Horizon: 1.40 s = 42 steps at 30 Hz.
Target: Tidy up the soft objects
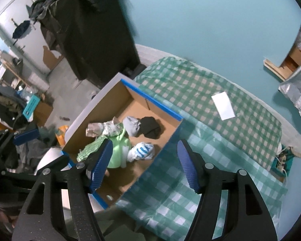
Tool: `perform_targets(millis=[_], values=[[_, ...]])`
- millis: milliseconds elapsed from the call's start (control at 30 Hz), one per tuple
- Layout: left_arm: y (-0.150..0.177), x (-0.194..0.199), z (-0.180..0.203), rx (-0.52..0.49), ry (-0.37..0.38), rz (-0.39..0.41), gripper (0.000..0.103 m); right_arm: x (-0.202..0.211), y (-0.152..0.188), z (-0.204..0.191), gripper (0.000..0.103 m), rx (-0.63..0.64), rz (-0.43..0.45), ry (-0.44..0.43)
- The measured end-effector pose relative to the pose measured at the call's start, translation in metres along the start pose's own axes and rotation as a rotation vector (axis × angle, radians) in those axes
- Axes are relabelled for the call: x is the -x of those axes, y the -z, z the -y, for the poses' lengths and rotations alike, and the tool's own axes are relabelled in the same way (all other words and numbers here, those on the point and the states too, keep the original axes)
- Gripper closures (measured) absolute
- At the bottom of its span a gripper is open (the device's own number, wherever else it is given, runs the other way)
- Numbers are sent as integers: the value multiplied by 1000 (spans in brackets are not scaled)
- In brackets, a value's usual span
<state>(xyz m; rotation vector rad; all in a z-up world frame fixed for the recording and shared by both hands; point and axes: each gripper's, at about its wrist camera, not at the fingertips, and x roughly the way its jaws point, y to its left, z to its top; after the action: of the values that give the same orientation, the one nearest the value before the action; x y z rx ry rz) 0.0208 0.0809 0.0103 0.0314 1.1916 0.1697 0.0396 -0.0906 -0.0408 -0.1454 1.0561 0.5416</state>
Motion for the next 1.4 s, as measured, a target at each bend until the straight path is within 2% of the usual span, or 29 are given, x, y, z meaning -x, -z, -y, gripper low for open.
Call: perform_targets(millis=[567,967,1400], values=[[11,27,22,-27,45,36,16,48,35,22,36,-87,86,130],[18,32,34,-56,48,24,16,59,53,28,36,-128,95,131],[23,34,35,-56,38,23,16,62,57,27,36,-133,94,121]])
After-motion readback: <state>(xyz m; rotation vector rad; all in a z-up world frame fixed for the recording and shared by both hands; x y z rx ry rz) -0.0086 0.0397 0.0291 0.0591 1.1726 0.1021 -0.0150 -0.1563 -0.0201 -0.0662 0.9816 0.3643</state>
